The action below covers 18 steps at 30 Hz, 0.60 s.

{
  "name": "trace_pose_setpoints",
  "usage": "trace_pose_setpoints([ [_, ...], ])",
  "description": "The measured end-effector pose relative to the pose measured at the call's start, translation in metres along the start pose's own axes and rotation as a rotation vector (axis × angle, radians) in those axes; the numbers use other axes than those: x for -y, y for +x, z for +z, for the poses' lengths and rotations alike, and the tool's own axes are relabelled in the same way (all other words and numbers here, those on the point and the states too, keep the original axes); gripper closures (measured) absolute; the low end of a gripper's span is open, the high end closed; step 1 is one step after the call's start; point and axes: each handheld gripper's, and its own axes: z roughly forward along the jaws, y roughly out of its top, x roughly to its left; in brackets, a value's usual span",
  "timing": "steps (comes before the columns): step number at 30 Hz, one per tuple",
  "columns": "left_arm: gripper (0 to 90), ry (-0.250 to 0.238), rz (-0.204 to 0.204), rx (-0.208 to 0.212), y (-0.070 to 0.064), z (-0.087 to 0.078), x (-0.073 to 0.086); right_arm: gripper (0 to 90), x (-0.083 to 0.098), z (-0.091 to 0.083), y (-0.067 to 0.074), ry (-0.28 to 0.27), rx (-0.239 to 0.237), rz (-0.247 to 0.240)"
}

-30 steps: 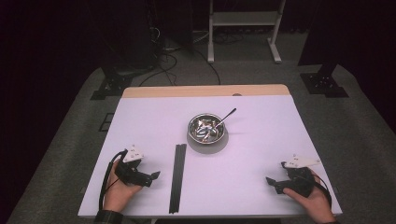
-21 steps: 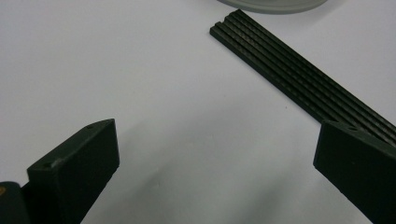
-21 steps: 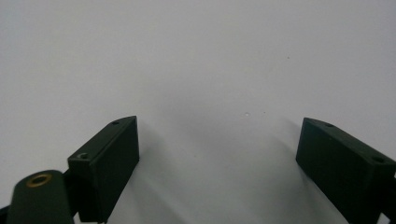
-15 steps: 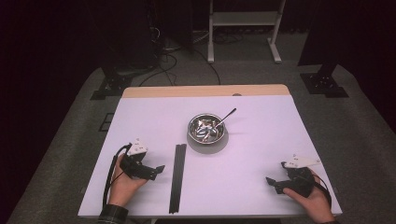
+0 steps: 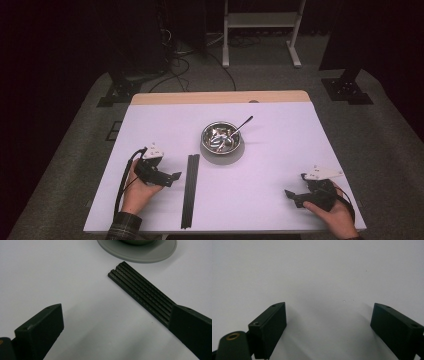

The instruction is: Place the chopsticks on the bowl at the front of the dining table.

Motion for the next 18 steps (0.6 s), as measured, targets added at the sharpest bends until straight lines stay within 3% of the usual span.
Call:
trace_pose_setpoints([
  [18,0.0,-0.018,-0.013,0.005,0.007,0.014,-0.018,11.4,0.0,0.0,0.0,0.0,0.0,0.0],
])
